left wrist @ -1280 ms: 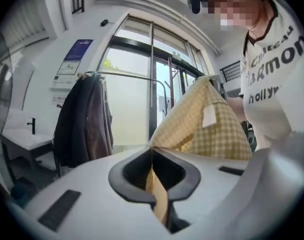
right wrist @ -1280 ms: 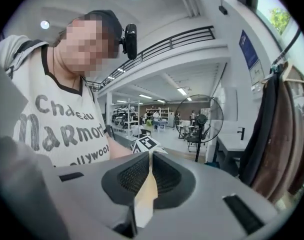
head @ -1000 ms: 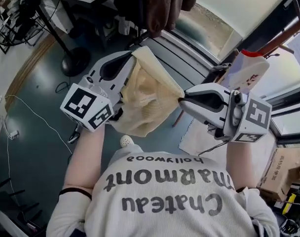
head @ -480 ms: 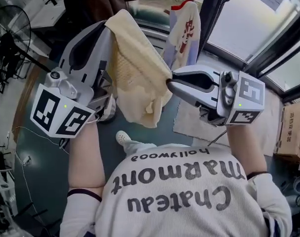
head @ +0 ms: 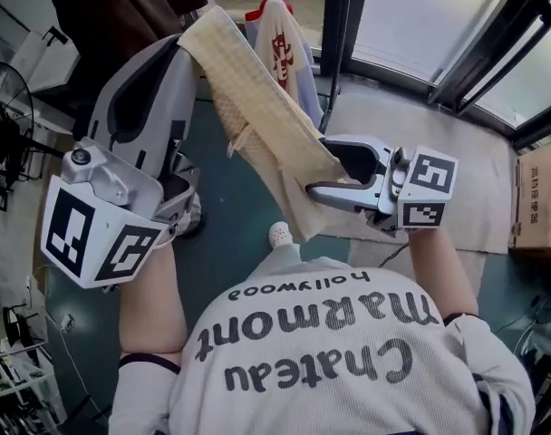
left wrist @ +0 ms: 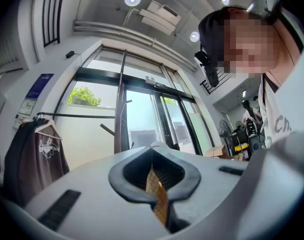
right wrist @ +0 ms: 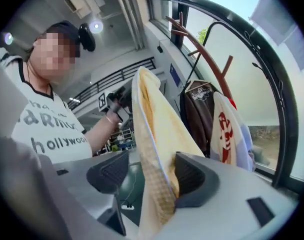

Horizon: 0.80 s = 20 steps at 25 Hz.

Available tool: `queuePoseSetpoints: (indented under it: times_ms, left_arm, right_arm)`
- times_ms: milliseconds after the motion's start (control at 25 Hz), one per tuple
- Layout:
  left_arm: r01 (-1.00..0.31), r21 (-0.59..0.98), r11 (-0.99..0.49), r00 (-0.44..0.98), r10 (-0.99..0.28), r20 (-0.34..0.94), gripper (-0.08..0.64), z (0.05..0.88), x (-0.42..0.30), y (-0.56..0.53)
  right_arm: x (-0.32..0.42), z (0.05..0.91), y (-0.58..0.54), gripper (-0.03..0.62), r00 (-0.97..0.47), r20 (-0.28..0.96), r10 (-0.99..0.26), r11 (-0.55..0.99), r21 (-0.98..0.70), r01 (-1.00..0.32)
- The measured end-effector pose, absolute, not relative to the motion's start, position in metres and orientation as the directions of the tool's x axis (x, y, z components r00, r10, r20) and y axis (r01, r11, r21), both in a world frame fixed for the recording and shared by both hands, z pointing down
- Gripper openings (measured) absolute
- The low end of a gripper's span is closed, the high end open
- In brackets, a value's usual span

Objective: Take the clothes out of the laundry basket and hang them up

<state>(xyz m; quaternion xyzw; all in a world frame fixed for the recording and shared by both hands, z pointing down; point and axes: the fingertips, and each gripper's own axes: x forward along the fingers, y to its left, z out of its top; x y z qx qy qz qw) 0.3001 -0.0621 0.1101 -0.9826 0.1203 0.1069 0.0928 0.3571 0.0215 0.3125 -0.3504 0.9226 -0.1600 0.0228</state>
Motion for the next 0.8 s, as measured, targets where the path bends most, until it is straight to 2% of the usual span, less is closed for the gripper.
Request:
queuePoseSetpoints:
  times_ms: [40, 80, 120, 200, 360, 520, 680, 800]
  left_arm:
    - [-0.248, -0.176, -0.953, 0.953, -0.207, -0.221, 0.014, 0.112, 0.306, -0.063]
    - [-0.243, -0.189, -0.951, 0.956, -0.202, -0.210, 0.013, 0.115, 0.311, -0.065]
    - [-0.239, -0.190, -0.952, 0.958, -0.200, -0.206, 0.014, 0.119, 0.315, -0.069]
    - [-0.219, -0.145, -0.965, 0.957, -0.184, -0.223, 0.013, 0.124, 0.321, -0.083]
    - [-0.176, -0.047, -0.983, 0.946, -0.155, -0.284, 0.013, 0.129, 0.325, -0.108]
    - [-0.138, -0.087, -0.987, 0.947, -0.106, -0.304, 0.013, 0.113, 0.329, -0.117]
    - [-0.115, -0.156, -0.981, 0.936, -0.055, -0.348, 0.013, 0.081, 0.351, -0.136]
    - [-0.092, -0.144, -0.985, 0.917, -0.028, -0.399, 0.014, 0.063, 0.366, -0.148]
  right_arm:
    - [0.363, 0.320, 0.017, 0.249, -0.738, 0.092, -0.669, 0.685, -0.309, -0.660]
    - [0.372, 0.325, 0.013, 0.069, -0.721, 0.101, -0.686, 0.665, -0.317, -0.677]
    - [0.382, 0.325, 0.010, 0.037, -0.706, 0.096, -0.702, 0.647, -0.329, -0.688]
    - [0.408, 0.318, 0.005, 0.037, -0.677, 0.080, -0.732, 0.622, -0.326, -0.711]
    - [0.456, 0.290, -0.008, 0.034, -0.603, 0.093, -0.792, 0.578, -0.203, -0.790]
    - [0.478, 0.264, -0.025, 0.034, -0.572, 0.116, -0.812, 0.567, -0.074, -0.821]
    - [0.514, 0.223, -0.051, 0.034, -0.527, 0.085, -0.845, 0.532, 0.044, -0.846]
    - [0.542, 0.198, -0.072, 0.035, -0.474, 0.053, -0.879, 0.477, 0.098, -0.874]
